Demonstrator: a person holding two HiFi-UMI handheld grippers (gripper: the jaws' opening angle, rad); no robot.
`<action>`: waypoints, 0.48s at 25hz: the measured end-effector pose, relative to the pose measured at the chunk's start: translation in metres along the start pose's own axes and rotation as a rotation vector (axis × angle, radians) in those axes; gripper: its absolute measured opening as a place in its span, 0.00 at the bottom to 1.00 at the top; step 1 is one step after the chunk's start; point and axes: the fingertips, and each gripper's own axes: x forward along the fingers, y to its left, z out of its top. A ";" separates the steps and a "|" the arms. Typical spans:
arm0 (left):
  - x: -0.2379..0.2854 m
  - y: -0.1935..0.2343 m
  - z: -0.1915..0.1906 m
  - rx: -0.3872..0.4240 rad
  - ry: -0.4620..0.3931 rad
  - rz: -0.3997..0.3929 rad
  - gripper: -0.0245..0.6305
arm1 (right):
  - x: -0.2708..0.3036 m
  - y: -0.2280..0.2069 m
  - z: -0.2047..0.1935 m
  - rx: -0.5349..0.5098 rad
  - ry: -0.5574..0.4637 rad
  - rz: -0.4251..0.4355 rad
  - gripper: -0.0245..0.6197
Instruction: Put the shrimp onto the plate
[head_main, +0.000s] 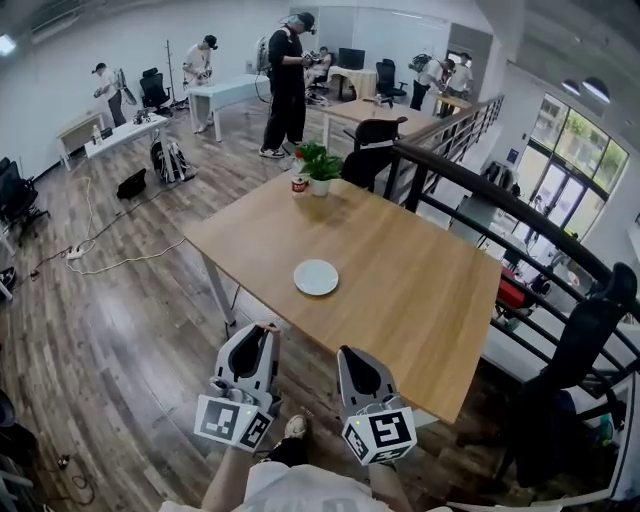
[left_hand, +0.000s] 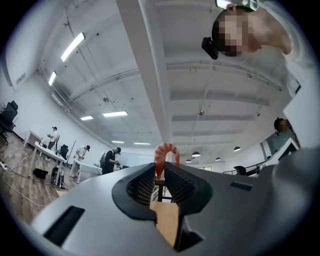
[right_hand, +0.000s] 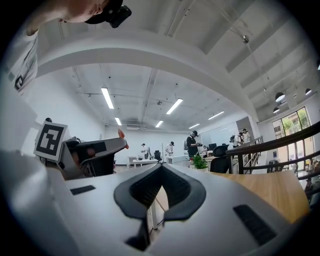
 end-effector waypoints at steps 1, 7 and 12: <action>0.008 0.010 -0.001 0.001 0.001 0.004 0.13 | 0.013 -0.002 0.002 -0.007 0.004 0.003 0.07; 0.057 0.077 -0.005 0.027 -0.010 0.035 0.13 | 0.092 -0.007 0.017 -0.031 0.008 0.032 0.07; 0.086 0.116 -0.004 0.049 -0.034 0.030 0.13 | 0.141 -0.009 0.031 -0.022 -0.028 0.050 0.07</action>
